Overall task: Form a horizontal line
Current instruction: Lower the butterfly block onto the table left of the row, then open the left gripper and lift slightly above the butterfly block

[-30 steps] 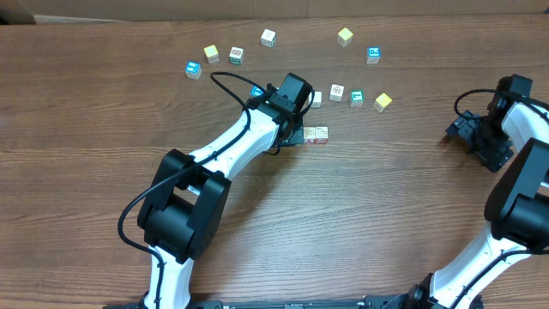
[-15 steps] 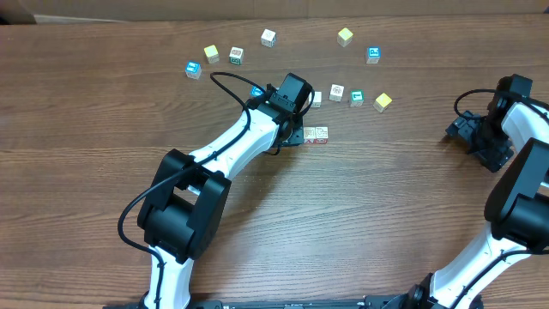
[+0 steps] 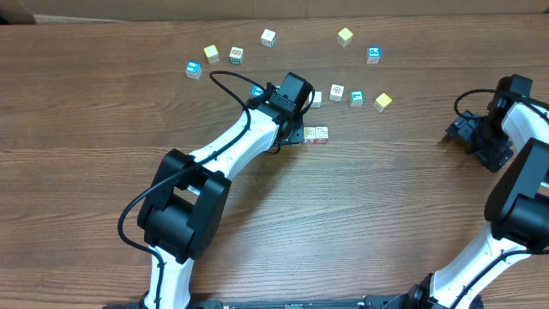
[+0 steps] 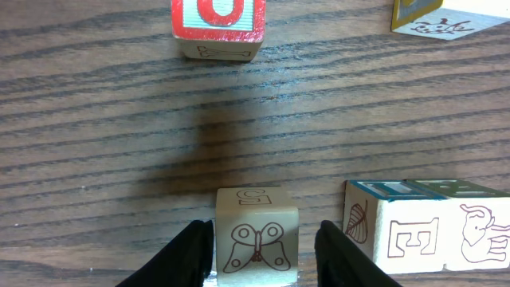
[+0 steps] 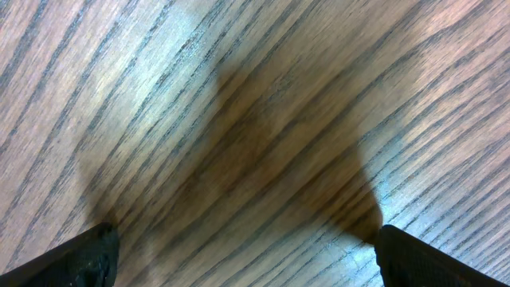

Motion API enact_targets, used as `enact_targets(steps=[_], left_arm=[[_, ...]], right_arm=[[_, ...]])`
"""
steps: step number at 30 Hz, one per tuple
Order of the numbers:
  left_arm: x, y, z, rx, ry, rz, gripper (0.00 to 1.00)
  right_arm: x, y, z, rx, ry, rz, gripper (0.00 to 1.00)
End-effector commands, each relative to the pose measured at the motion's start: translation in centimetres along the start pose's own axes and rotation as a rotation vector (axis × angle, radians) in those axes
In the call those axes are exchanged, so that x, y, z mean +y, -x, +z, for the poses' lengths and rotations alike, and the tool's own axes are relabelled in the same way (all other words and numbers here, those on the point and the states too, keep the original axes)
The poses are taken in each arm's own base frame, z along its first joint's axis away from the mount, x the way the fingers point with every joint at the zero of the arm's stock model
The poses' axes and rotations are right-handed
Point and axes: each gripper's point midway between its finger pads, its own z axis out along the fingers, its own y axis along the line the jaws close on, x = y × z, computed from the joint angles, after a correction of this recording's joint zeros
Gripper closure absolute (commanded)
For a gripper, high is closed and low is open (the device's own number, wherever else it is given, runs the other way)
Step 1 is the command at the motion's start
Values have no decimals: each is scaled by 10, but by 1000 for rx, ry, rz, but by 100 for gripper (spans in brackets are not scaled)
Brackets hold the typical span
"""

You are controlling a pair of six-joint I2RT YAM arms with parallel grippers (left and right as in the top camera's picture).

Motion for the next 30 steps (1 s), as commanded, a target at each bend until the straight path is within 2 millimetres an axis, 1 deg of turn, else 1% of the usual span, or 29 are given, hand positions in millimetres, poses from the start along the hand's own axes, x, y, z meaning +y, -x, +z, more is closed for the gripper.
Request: enact_targets(steps=[1,8,11,19,23,27,30], left_arm=[[-1,-7,5,6,8,6,59],[-2,3,5,-38,12,1,55],[3,8,5,-65,39,0,54],[5,14,5,-79,34,-12,54],[14,20,6,-85,41,-36,55],[29,29,7,-88,55,-69,55],[41,30,7,-76,71,-90,62]], right_arm=[[-8,-3,6,9,-33,4,0],[-8,-3,6,9,-33,4,0],[-8,-2,6,8,-33,4,0],[-8,-2,6,8,-33,4,0],[-8,-3,6,9,-33,4,0],[-8,-3,6,9,-33,4,0],[-8,-2,6,8,-33,4,0]])
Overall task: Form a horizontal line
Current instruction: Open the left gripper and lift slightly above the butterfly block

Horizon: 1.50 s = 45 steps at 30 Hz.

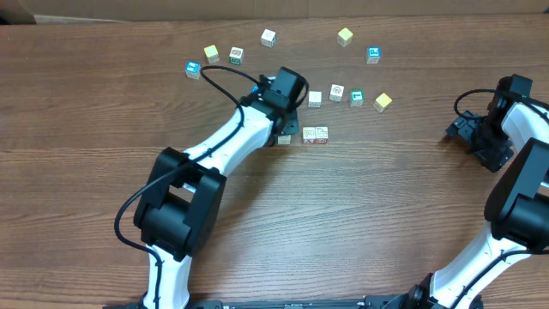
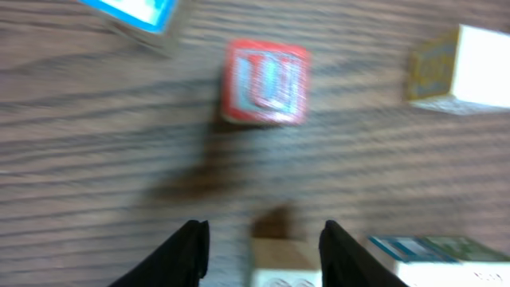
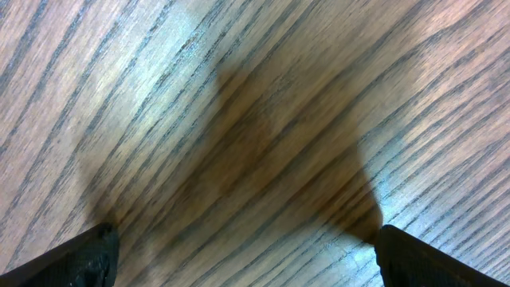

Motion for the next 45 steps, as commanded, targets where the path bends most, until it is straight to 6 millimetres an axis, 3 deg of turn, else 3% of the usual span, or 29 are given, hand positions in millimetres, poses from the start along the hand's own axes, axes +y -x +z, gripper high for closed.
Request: enact_targets(steps=[1,7,11,13,22,45], left_arm=[[23,0,7,17,49,-34,66],[34,-5,7,51,72,-42,69],[33,-14,7,93,61,-39,87],[29,-21,6,131,34,-40,90],[22,-39,3,216,-7,-33,90],[5,-44,1,199,-26,3,90]], right_arm=[[-8,-3,6,9,-33,4,0],[-8,-3,6,8,-32,5,0],[-8,-3,6,9,-33,4,0],[-8,-3,6,9,-33,4,0],[-8,-3,6,9,-33,4,0],[-8,-3,6,9,-33,4,0]])
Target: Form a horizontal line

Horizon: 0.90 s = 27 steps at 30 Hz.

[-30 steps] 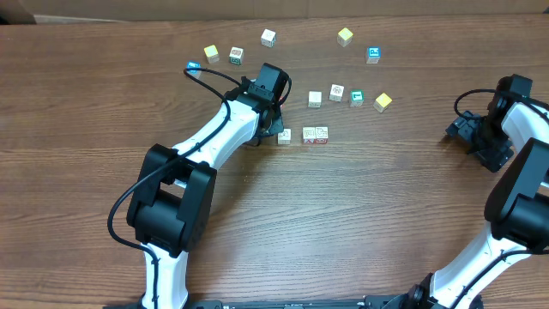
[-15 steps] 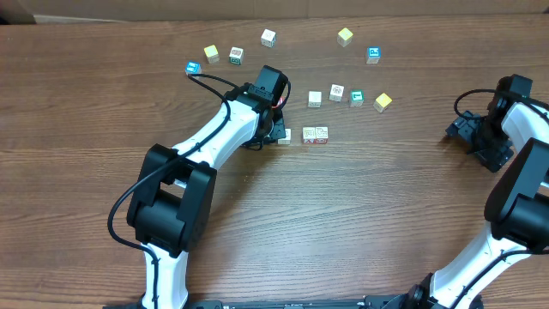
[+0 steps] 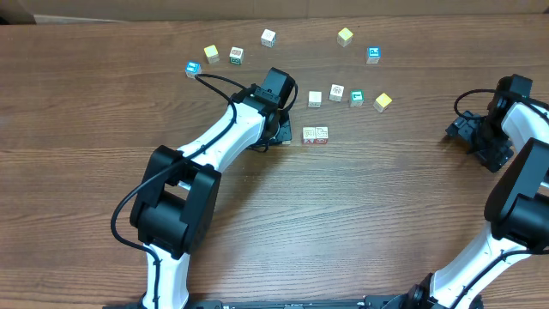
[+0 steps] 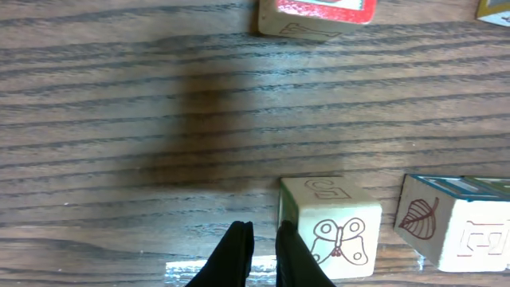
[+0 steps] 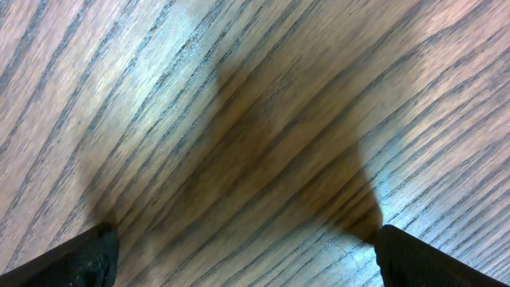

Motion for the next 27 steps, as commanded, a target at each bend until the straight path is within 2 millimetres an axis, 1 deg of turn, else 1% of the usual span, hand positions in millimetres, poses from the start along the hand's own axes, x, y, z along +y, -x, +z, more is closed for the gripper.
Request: enact_targets(steps=[1,10,18,23,27], left_arm=[[-4,-9,5,18,-2,11,90],[-4,-8,5,14,-5,11,89],[0,-14,5,40,13,11,89],[-2,-15,5,41,9,15,90],[-7,-19,5,43,7,31,94]], right_arm=[[-8,-3,6,9,-33,4,0],[-8,-3,6,9,-33,4,0],[-8,-3,6,9,-33,4,0],[-8,-3,6,9,-33,4,0],[-8,-3,6,9,-33,4,0]])
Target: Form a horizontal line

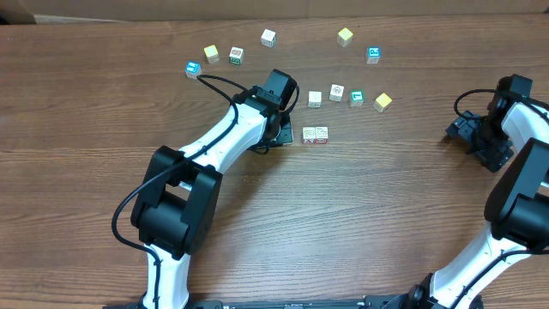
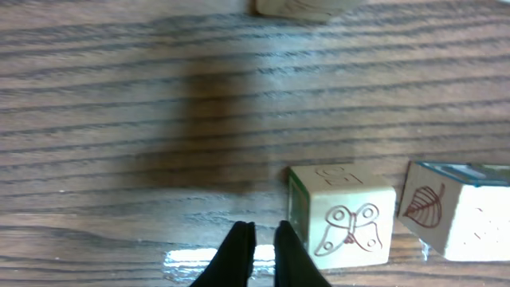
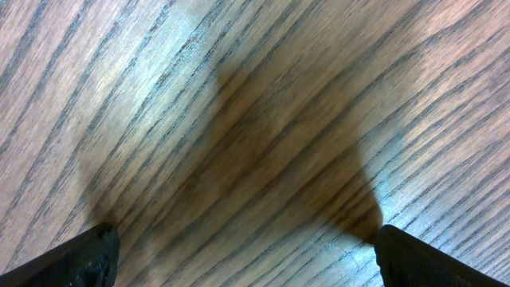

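A butterfly block [image 2: 343, 217] stands on the wooden table, almost touching a leaf-sided block [image 2: 454, 214] on its right. That block belongs to the red-edged pair [image 1: 316, 135] at the table's middle. My left gripper [image 2: 263, 253] is shut with nothing in it. Its right finger lies against the butterfly block's left face. From overhead the left gripper [image 1: 281, 130] covers that block. My right gripper [image 3: 243, 255] is open over bare wood at the right edge, also in the overhead view [image 1: 467, 133].
A red-topped block [image 2: 301, 6] lies just beyond the left gripper. Several loose blocks are scattered at the back, among them a blue one [image 1: 192, 69], a yellow one [image 1: 345, 35] and a short run of blocks [image 1: 336, 92].
The butterfly block now sits closer to the leaf-sided block, with the gap between them nearly gone. My shut left gripper has shifted slightly right with it. The right arm has not moved.
My left gripper was open around the butterfly block, set apart to the left of the pair. Then it was higher, still open, with the block left on the table. Then it was shut at the block's left side, and now the block stands next to the pair.
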Motion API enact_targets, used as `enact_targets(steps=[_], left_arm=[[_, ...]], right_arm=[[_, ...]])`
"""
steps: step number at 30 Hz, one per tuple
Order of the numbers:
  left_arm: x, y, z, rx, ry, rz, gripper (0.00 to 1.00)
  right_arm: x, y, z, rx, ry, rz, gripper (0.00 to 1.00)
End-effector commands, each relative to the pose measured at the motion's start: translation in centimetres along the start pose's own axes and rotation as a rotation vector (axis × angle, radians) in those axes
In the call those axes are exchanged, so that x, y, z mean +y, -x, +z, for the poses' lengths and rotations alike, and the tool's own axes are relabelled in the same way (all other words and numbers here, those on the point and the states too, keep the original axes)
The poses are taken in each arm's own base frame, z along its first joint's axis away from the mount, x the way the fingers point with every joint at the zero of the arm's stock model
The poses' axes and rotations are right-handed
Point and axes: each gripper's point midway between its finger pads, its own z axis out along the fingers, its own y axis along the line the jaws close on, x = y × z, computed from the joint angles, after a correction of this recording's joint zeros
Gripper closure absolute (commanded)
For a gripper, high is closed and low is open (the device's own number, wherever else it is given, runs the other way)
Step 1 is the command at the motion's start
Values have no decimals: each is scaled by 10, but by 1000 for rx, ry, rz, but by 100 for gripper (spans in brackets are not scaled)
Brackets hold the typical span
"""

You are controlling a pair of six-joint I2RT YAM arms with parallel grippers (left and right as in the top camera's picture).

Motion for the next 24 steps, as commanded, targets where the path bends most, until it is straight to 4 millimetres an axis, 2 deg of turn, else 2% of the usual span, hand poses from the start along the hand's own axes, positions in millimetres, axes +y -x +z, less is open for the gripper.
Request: enact_targets(steps=[1,24], left_arm=[[-7,-13,5,23,0,23,94],[-11,0,5,-63,31,41,87]], right_arm=[[-8,-3,6,9,-33,4,0],[-8,-3,6,9,-33,4,0]])
